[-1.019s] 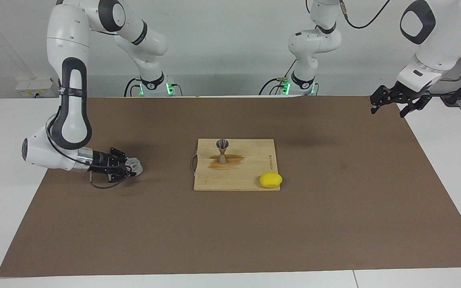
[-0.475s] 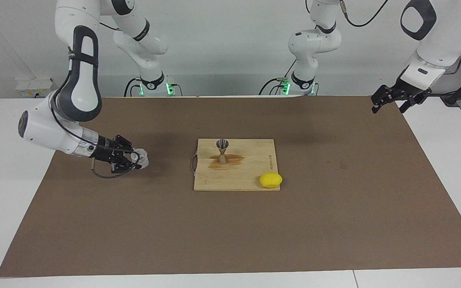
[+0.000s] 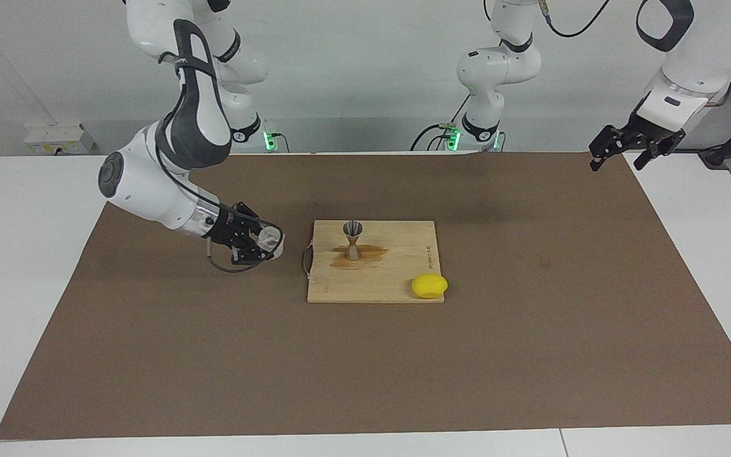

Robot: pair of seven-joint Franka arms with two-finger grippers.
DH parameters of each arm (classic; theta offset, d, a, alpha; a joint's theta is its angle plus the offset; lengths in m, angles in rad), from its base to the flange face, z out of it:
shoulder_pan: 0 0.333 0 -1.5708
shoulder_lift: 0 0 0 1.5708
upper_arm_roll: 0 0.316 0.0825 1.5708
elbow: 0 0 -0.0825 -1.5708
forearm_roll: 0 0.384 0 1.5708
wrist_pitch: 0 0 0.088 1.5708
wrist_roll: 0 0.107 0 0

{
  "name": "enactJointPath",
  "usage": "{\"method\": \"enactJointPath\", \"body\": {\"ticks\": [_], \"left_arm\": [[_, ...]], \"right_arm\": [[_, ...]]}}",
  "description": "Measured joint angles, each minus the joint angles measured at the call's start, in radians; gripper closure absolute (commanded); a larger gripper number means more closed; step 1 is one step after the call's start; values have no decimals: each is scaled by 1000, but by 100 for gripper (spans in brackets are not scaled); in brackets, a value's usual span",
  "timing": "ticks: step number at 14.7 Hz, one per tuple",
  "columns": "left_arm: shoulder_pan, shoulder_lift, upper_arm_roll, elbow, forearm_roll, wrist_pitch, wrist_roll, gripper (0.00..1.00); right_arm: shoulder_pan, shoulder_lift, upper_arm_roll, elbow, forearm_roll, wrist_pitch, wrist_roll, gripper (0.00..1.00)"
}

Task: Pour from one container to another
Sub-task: 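Grasp the glass cup with the right gripper and carry it over the board, then tilt the glass cup over the metal cup with the right gripper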

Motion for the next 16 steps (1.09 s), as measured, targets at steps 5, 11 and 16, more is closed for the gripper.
{"method": "enactJointPath", "body": {"ticks": [5, 11, 16], "left_arm": [[-14, 0, 35, 0, 0, -1, -3, 0], [-47, 0, 48, 0, 0, 12, -27, 0], [-81, 10, 53, 0, 0, 61, -44, 0]], "right_arm": [[144, -7, 1, 19, -161, 53, 178, 100], [259, -8, 1, 53, -322, 72, 318, 100], [318, -7, 1, 61, -443, 103, 406, 100]]}}
